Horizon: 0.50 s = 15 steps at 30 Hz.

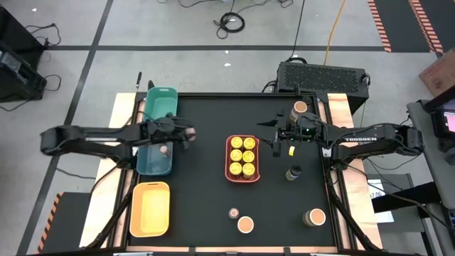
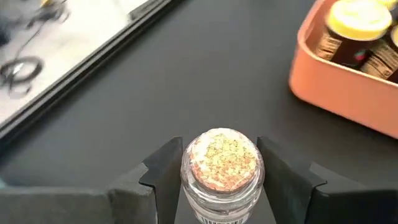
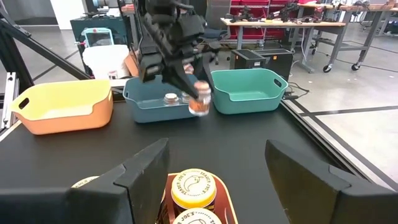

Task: Sort spices by type
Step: Put the brown seasoning bottle in the blue bin

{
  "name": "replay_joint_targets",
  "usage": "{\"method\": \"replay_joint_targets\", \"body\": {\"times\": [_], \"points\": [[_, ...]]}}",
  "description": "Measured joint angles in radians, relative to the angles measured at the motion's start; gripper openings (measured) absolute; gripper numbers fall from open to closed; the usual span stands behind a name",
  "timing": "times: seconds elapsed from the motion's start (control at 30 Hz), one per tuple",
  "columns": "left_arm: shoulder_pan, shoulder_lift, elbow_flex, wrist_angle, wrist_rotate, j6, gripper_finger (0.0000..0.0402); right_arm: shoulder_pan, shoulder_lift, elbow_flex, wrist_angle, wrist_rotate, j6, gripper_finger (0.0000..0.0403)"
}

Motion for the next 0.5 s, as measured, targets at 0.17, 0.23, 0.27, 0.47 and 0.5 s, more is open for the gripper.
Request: {"method": "replay_joint_targets", "body": {"times": [0.17, 0.23, 0.27, 0.47, 0.5], "points": [[0.0, -0.183, 0.0, -0.218, -0.01, -0.137, 0.0187, 0.0, 0.0, 0.0, 0.0, 0.0, -0.003, 0.0258], [-0.005, -0.238, 0.0, -0.293, 0.006, -0.185, 0.0187, 0.0, 0.0, 0.0, 0.0, 0.0, -0.003, 0.0258], [-0.012, -0.264, 0.0, -0.318, 0.026, -0.202, 0.0187, 0.0, 0.0, 0.0, 0.0, 0.0, -0.003, 0.0258], [-0.057, -0.382, 0.019, -0.451, 0.234, -0.311, 0.0187, 0.0, 0.0, 0.0, 0.0, 0.0, -0.003, 0.0258], [-0.065, -0.393, 0.032, -0.483, 0.252, -0.318, 0.0187, 0.0, 0.0, 0.001, 0.0, 0.0, -0.003, 0.0258]]}}
